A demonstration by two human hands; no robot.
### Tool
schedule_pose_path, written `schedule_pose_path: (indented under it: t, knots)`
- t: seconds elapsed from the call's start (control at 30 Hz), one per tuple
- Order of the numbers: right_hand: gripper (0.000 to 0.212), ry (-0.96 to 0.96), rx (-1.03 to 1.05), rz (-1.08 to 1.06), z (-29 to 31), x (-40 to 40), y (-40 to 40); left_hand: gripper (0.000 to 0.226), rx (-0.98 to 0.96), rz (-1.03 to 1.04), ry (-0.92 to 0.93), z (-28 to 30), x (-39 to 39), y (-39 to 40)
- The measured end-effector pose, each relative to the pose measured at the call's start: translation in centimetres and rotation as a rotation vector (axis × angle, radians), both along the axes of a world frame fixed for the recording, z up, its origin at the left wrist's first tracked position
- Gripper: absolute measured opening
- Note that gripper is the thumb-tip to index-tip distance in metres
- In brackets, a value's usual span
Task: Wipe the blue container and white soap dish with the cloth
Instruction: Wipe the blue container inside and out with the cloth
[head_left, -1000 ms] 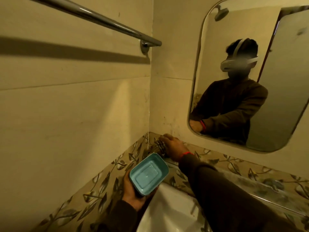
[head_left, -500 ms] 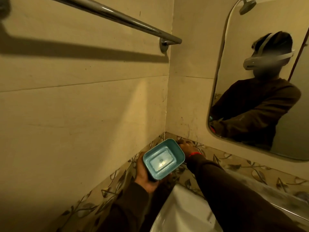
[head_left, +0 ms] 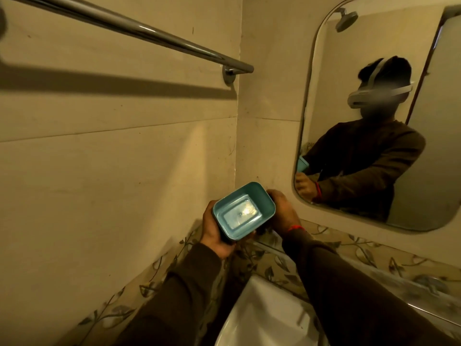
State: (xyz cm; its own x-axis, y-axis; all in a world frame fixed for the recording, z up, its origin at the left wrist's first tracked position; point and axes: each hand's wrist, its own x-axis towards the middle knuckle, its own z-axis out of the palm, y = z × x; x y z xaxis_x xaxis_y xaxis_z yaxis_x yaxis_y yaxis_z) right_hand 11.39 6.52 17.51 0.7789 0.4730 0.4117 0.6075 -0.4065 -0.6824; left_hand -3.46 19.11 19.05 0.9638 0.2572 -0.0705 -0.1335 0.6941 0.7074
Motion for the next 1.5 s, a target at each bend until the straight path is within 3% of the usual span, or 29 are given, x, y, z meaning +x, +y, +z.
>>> schedule_pose_path:
  t: [0.2,0.33,0.4,0.5,0.6,0.7,0.83,0.97,1.17,1.33,1.5]
  knots:
    - [0.021,-0.283,0.397,-0.163,3.9,-2.5,-4.6,0.026,-0.018,0.012,0.019,0.9,1.5,-1.3]
    - [0.020,-0.241,0.616,-0.214,6.9,-4.5,-8.9,0.030,-0.046,-0.043,0.044,0.8,2.4,-3.7]
    - [0.019,-0.279,0.624,-0.206,8.0,-5.6,-10.9,0.034,-0.060,-0.099,0.035,0.6,2.8,-5.4]
    - [0.021,-0.422,0.460,-0.132,9.0,-7.3,-13.1,0.040,-0.106,-0.218,0.009,0.5,3.4,-8.2]
    - [0.026,-0.571,0.091,-0.127,8.8,-8.6,-15.0,0.051,-0.134,-0.325,-0.029,0.6,4.2,-10.9]
    - [0.035,-0.642,-0.289,-0.203,7.7,-9.7,-16.6,0.059,-0.030,-0.309,0.020,0.4,5.4,-12.6]
    - [0.033,-0.639,-0.582,-0.234,6.2,-11.3,-17.8,0.045,0.101,-0.266,-0.052,1.0,5.8,-15.2]
    - [0.027,-0.575,-0.535,-0.217,5.1,-13.2,-18.1,0.042,0.187,-0.252,-0.102,0.9,5.5,-17.1]
    - [0.023,-0.435,-0.428,-0.026,5.7,-14.7,-19.8,0.039,0.126,-0.272,-0.091,0.2,5.5,-18.4]
    - [0.031,-0.646,-0.727,-0.295,6.6,-14.3,-22.7,0.049,0.114,-0.304,-0.062,-0.2,5.1,-18.6]
    - [0.032,-0.606,-0.632,-0.244,4.7,-15.7,-21.1,0.044,0.151,-0.284,-0.092,0.1,4.9,-19.3]
